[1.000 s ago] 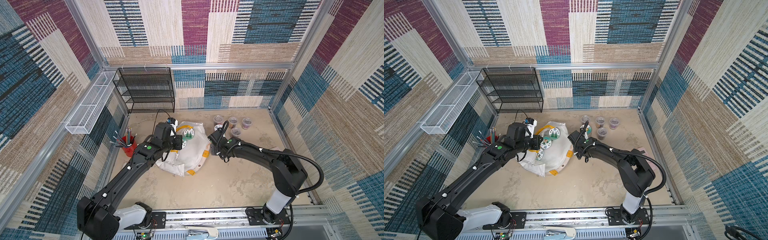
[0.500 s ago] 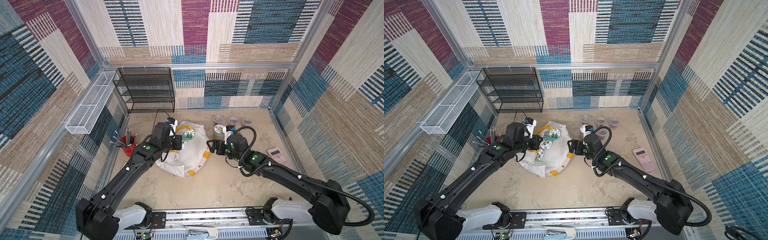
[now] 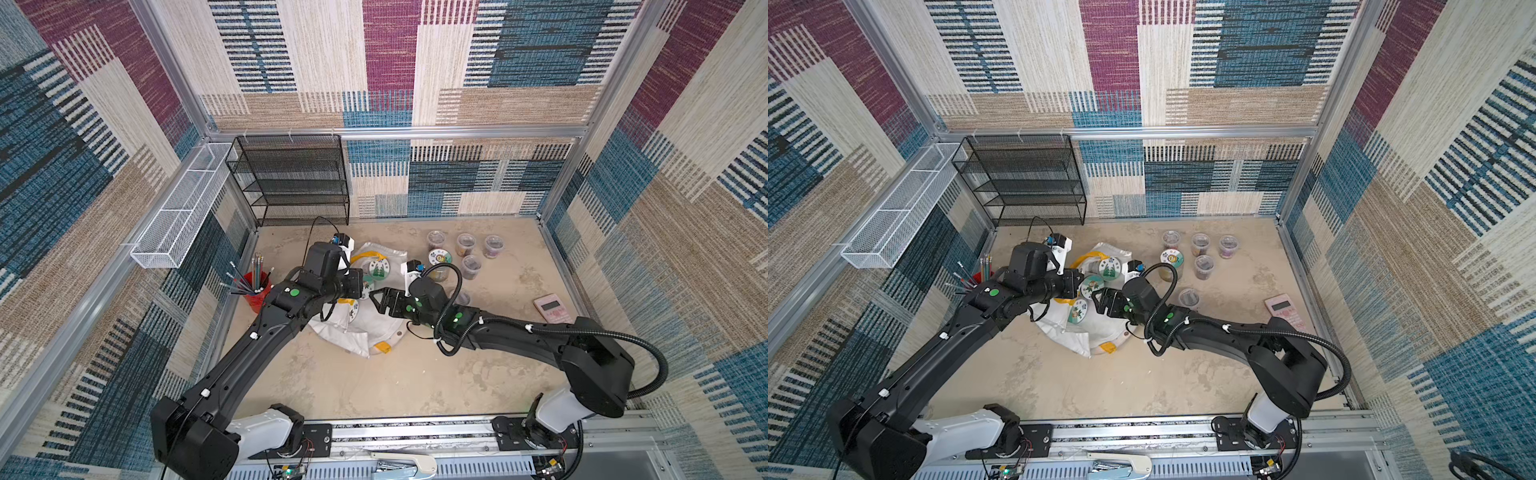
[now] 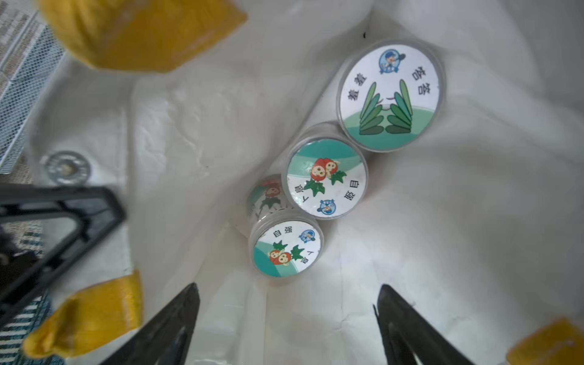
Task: Take out the seed jars from the canvas bag
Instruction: Pick up the seed jar from the canvas bag.
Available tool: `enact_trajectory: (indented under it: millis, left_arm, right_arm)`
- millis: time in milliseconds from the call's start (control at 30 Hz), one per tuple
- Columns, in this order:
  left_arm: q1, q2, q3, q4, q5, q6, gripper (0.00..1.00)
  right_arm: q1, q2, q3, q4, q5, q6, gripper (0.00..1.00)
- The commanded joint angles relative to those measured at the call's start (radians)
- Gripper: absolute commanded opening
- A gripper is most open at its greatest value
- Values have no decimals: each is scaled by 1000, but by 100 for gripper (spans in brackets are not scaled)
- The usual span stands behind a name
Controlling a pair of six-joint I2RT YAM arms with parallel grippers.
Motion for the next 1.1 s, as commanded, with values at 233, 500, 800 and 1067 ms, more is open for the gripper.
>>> enact_trajectory:
  millis: [233,500,800,1067]
  left_arm:
    - [0,15,21,-20,6,10,0]
    - [0,21,42,-23,22,7,0]
    - [0,20,43,-19,27,8,0]
    - [0,14,37,-18,26,5,0]
  right_arm:
    - [2,203,129,104,110,64,93]
    - [-1,334,274,39,117,83,96]
    - [-11,449,375,-22,88,113,93]
    - [-21,522,456,5,83,82,90]
